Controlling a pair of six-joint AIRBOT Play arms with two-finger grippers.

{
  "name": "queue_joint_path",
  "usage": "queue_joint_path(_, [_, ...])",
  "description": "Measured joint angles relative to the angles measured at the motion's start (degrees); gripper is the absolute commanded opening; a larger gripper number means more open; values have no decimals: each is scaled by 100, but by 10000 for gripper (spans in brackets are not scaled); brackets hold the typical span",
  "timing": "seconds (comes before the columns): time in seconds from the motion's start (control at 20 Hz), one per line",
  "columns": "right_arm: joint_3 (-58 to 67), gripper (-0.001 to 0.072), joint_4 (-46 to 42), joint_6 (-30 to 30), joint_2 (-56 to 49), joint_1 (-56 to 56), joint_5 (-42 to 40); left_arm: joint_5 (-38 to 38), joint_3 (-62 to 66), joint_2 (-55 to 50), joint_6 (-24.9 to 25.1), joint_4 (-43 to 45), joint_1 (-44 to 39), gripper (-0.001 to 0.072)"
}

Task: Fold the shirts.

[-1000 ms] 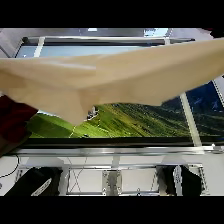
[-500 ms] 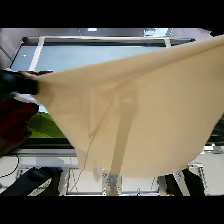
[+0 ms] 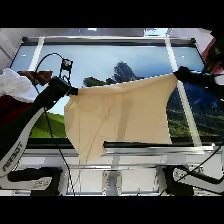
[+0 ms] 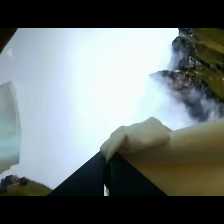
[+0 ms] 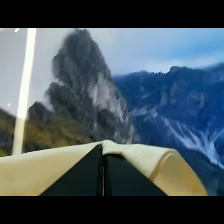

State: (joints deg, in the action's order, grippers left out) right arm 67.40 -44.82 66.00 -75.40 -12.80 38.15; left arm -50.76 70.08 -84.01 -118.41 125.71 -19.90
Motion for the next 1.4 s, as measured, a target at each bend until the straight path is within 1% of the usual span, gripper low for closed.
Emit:
queue_joint_path(0.05, [-28,119,-15,0,-203,219,-487,232,111,-149,-140,2,87,55])
queue_joint_path(0.1, [-52,336,-22,0,-367,433,-962,433,284,-262,-260,7,179,217])
queue_joint_path(0.15, [-57,395,-31,-2,-468,592,-1429,551,503,-328,-337,26,267,378])
queue_joint_path(0.2, [-48,394,-42,-2,-540,717,-1799,621,807,-374,-407,72,361,421])
queue_joint_path(0.3, [66,395,-66,-2,-564,809,-2249,566,1526,-382,-358,181,538,421])
queue_joint_path(0.35, [146,394,-87,-2,-522,793,-2312,450,1871,-343,-199,221,621,421])
queue_joint_path(0.5, [367,390,-214,0,-170,498,-2011,-184,2605,-35,691,293,922,420])
queue_joint_path(0.6, [446,386,-501,28,240,142,-1397,-857,2660,254,1320,245,1202,420])
queue_joint_path(0.7, [487,388,-1108,258,761,-330,-664,-1294,2188,767,1976,-50,1547,420])
queue_joint_path(0.8, [505,395,-1954,608,1327,-903,122,-1353,1207,1517,2498,-643,1915,420])
queue_joint_path(0.9, [466,395,-2621,852,1886,-1541,885,-1228,-83,2363,2833,-1440,2267,419])
queue_joint_path(0.95, [393,395,-2815,905,2142,-1864,1250,-1156,-745,2750,2881,-1899,2404,419])
queue_joint_path(1.0, [282,395,-2933,922,2391,-2203,1589,-1067,-1425,3110,2811,-2326,2522,417])
queue_joint_path(1.1, [-46,394,-2900,892,2767,-2758,2205,-942,-2634,3641,2317,-3010,2693,411])
queue_joint_path(1.2, [-507,394,-2468,776,2983,-3176,2704,-780,-3591,3947,1934,-3799,2855,410])
queue_joint_path(1.3, [-975,394,-1923,595,3080,-3392,3045,-566,-4286,4100,1989,-4767,3032,408])
queue_joint_path(1.4, [-1360,395,-1513,470,3121,-3508,3230,-372,-4747,4175,2363,-5742,3226,406])
